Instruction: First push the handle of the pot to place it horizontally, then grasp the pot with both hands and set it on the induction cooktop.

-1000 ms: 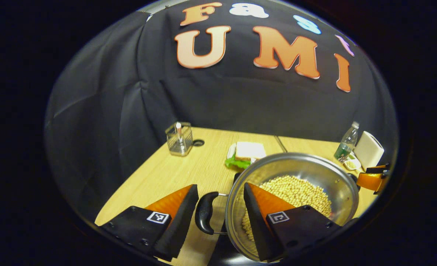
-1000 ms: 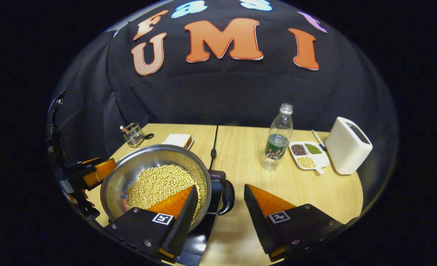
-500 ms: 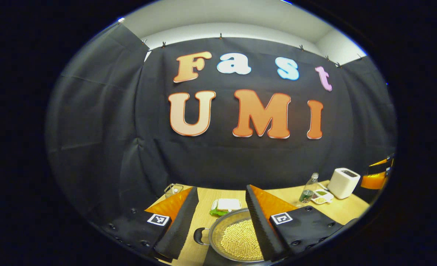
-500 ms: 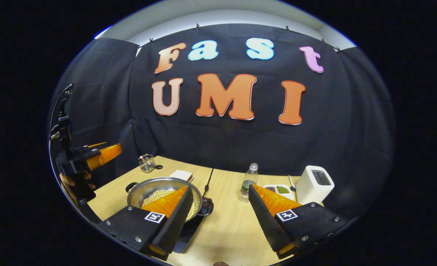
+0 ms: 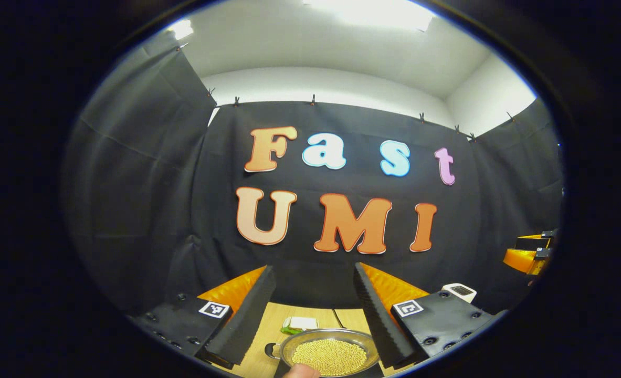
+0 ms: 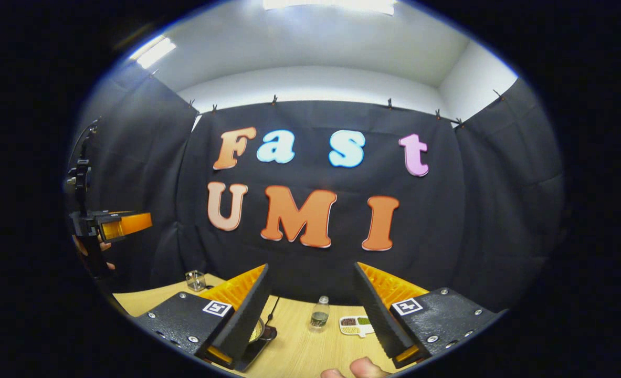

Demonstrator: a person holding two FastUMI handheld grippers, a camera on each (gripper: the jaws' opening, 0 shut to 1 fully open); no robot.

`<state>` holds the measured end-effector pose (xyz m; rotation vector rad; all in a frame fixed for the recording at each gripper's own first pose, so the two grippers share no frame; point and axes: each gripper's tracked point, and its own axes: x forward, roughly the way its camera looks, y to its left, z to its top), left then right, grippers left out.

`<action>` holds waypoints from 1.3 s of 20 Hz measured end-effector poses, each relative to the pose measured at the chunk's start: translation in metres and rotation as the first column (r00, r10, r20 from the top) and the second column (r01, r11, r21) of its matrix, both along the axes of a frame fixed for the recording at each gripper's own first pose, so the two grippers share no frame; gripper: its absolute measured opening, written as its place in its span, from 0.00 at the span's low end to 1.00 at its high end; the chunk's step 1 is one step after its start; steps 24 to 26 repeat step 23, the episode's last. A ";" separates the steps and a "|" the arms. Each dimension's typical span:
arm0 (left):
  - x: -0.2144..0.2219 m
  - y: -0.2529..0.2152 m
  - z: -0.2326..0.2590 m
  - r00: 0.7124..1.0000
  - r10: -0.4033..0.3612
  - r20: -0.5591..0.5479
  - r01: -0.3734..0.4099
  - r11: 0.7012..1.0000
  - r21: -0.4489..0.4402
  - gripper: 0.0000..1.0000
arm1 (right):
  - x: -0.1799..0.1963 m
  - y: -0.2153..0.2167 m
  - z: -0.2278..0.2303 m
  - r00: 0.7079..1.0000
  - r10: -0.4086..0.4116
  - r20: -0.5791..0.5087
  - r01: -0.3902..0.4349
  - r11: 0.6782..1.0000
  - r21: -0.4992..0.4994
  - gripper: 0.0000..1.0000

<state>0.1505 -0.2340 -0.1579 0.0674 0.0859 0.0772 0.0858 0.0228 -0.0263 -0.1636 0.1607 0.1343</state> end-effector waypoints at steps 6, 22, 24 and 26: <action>-0.015 0.000 0.048 0.996 0.056 0.072 -0.061 0.996 0.068 0.97 | -0.013 -0.016 0.033 0.994 -0.036 0.101 0.029 0.997 0.077 0.95; -0.031 -0.015 0.069 0.989 0.084 0.124 -0.088 0.996 0.028 0.98 | -0.017 -0.025 0.038 0.988 -0.037 0.148 0.028 0.998 0.059 0.97; -0.031 -0.015 0.069 0.988 0.087 0.128 -0.090 0.996 0.020 0.97 | -0.017 -0.025 0.037 0.988 -0.028 0.152 0.021 0.999 0.048 0.95; -0.031 -0.015 0.069 0.988 0.087 0.128 -0.090 0.996 0.020 0.97 | -0.017 -0.025 0.037 0.988 -0.028 0.152 0.021 0.999 0.048 0.95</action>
